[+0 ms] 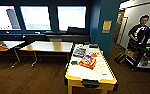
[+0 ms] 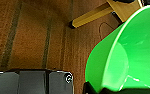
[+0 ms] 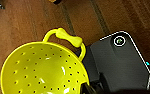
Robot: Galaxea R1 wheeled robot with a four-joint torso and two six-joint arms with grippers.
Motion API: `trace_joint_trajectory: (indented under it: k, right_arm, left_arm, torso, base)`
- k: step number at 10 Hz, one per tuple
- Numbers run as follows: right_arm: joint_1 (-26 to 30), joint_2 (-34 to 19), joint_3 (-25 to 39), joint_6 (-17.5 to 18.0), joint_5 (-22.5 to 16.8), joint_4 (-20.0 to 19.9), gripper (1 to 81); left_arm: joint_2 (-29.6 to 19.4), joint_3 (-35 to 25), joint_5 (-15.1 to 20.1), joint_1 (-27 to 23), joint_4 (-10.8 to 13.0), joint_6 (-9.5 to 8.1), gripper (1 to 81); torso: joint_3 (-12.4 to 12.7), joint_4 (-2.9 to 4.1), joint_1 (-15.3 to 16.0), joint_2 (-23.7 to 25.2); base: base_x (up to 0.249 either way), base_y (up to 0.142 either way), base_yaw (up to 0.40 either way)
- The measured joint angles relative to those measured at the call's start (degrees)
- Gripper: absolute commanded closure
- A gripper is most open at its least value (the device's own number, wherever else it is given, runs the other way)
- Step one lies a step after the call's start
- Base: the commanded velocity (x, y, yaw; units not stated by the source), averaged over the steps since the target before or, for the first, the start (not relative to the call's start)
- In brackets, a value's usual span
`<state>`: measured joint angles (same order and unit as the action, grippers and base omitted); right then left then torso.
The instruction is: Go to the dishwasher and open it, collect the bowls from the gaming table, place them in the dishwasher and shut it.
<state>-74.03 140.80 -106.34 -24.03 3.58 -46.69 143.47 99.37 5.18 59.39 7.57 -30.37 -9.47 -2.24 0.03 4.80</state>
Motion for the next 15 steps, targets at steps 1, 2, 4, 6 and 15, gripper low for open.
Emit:
trace_joint_trajectory:
  k: [1, 2, 4, 6, 15]
  right_arm:
    - [-0.16, 2.00, -3.22, -0.04, -0.65, 0.48, 81.1]
    - [-0.55, 3.83, -6.67, -0.11, -1.50, 1.00, 81.1]
    - [-1.10, 7.19, -13.59, -0.17, -2.84, 1.96, 81.1]
    - [-1.22, 11.19, -20.65, -0.20, -5.06, 3.10, 81.1]
    - [-4.00, 28.72, -46.58, -0.35, -8.01, 11.75, 81.1]
  left_arm:
    - [0.71, 1.05, -0.30, 0.91, 0.02, 0.79, 81.1]
    - [1.46, 1.62, -0.22, 2.18, 0.02, 1.97, 81.1]
    - [2.76, 4.18, -0.15, 3.75, 0.02, 3.45, 81.1]
    - [3.96, 7.56, -0.55, 4.74, 0.06, 4.49, 81.1]
    - [8.96, 19.10, -3.61, 13.02, 6.95, 4.94, 81.1]
  torso:
    - [0.00, 0.00, 0.02, 0.00]
    - [0.00, 0.00, 0.02, 0.00]
    - [0.00, 0.00, 0.02, 0.00]
    - [0.00, 0.00, 0.02, 0.00]
    - [0.00, 0.00, 0.02, 0.00]
  base:
    - [0.000, 0.000, 0.000]
    - [0.000, 0.000, 0.000]
    - [0.000, 0.000, 0.000]
    - [0.000, 0.000, 0.000]
    - [0.000, 0.000, 0.000]
